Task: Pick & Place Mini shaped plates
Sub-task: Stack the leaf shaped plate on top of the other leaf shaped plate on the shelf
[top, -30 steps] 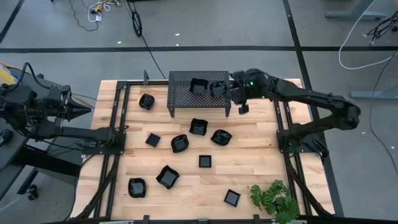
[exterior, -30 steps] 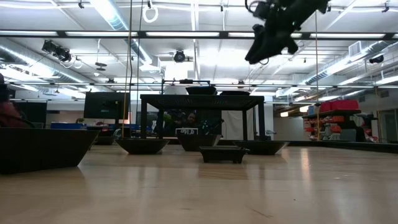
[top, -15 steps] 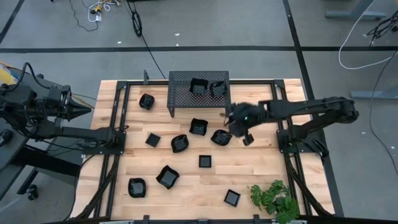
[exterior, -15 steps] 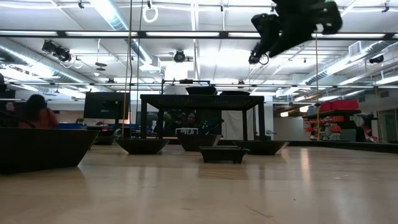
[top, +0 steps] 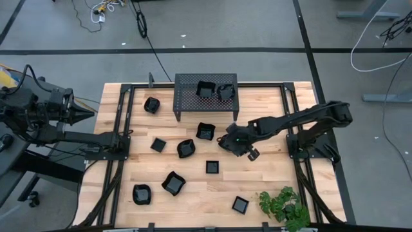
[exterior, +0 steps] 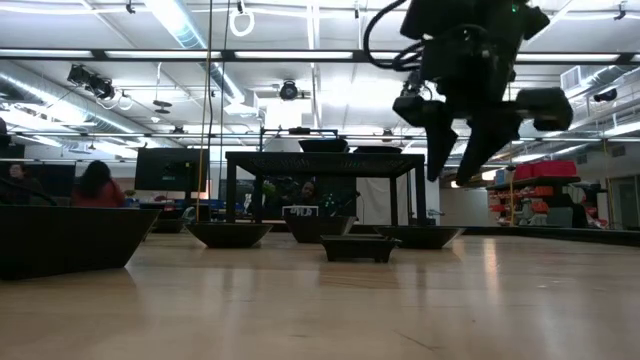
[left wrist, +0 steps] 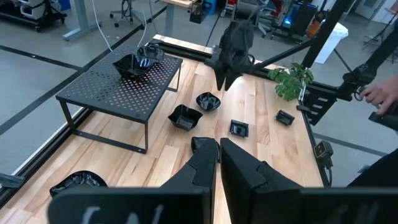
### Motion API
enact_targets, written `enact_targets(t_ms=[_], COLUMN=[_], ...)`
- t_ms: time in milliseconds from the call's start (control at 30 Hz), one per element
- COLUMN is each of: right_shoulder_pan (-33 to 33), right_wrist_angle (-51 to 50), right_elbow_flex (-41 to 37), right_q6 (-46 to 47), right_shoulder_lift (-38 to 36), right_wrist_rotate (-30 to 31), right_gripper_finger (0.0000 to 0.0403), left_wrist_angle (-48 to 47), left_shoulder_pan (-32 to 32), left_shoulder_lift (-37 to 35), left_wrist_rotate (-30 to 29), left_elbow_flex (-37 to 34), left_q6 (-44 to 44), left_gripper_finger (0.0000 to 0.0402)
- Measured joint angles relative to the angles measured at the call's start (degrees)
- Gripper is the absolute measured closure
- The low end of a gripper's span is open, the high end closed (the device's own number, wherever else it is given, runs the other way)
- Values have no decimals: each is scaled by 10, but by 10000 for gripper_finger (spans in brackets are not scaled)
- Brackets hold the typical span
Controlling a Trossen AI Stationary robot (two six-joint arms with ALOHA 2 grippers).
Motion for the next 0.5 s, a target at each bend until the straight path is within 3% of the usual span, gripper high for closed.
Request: enact_targets(t_ms=[300,500], right_shoulder_pan=[12,14], right_wrist_angle=[17,54], right_elbow_flex=[-20,-25], right_q6=[4,13], right_shoulder_lift=[45,78], right_wrist_rotate=[4,60], right_gripper_finger=[247,247], left_wrist_angle=[0,0], left_shoulder_pan=[0,0], left_shoulder_lift=[0,0], left_wrist_rotate=[0,0], left_elbow_flex=[0,0], left_q6=[0,0], left_gripper_finger=[376,376])
